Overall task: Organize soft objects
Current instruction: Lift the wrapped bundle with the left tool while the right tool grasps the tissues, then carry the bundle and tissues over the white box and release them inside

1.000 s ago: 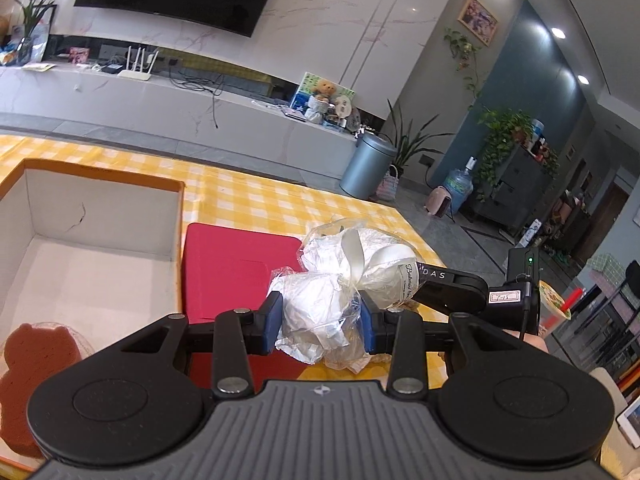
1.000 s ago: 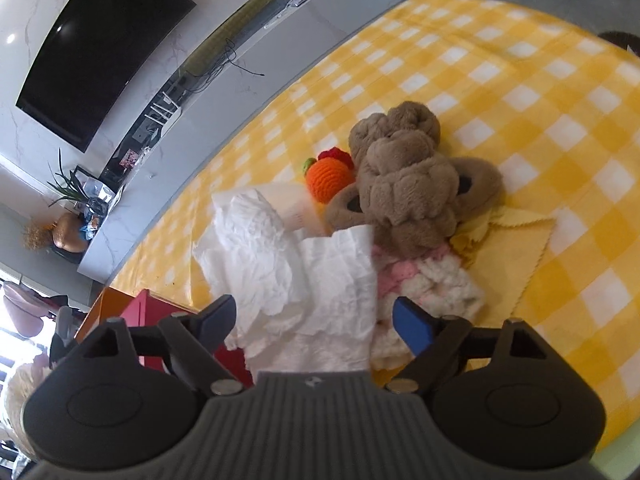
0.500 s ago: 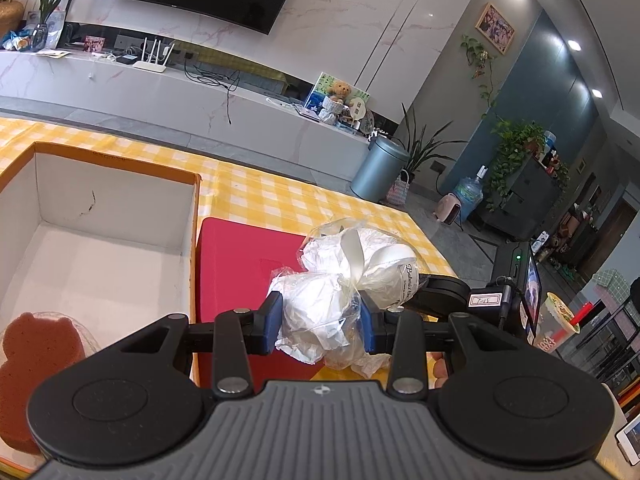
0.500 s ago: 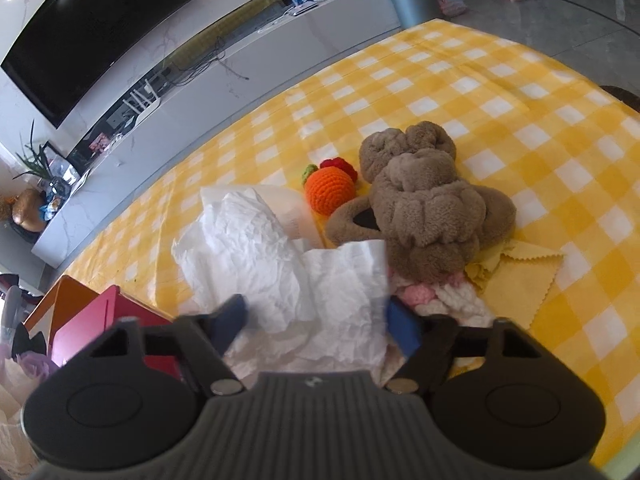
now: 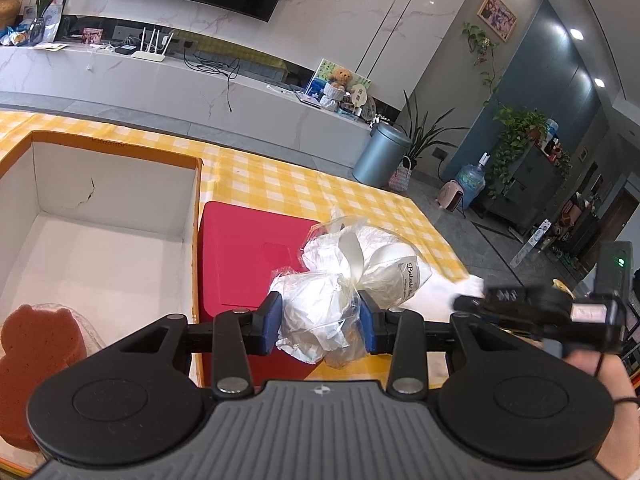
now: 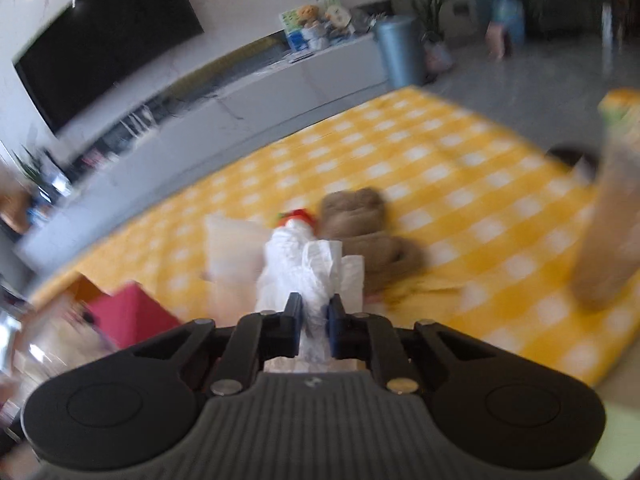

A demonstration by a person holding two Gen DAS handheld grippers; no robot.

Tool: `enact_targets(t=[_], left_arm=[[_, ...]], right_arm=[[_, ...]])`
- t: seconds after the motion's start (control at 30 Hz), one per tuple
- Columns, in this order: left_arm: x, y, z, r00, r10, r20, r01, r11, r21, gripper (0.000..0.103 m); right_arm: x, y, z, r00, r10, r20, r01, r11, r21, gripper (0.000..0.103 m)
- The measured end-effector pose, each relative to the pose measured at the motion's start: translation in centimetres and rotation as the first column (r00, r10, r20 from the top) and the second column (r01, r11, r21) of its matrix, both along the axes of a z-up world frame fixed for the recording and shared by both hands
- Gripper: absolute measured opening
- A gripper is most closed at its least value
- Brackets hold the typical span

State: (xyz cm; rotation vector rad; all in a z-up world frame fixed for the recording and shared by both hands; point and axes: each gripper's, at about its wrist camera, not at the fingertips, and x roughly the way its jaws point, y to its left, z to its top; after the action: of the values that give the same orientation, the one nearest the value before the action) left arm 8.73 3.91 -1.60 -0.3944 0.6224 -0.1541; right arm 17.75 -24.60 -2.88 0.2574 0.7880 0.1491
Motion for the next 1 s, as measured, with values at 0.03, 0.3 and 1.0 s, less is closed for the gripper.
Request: enact_targets(t=[0.03, 0.3, 1.0], left_arm=[[0.0, 0.0, 0.0, 1.0, 0.001, 0.0, -0.001, 1.0, -0.001, 0.045], [0.2, -0.4, 0.3, 1.0, -0.004, 0.0, 0.004, 1.0, 0.028, 0.047], [-0.5, -1.2, 1.1, 1.0, -0.02, -0.012, 0.02, 1.0, 0.013, 0.045]], right_arm=[[-0.1, 0.1, -0.1, 1.0, 0.014, -0.002, -0.014, 0.999, -0.045, 0.019], [2.8, 1.5, -3.8, 0.984, 0.095, -0.149, -0.094, 0.995, 0.013, 0.057], [0.2, 1.3, -2.6, 0.991, 0.129, -0.046, -0.133, 0.988, -0.081, 0.012]])
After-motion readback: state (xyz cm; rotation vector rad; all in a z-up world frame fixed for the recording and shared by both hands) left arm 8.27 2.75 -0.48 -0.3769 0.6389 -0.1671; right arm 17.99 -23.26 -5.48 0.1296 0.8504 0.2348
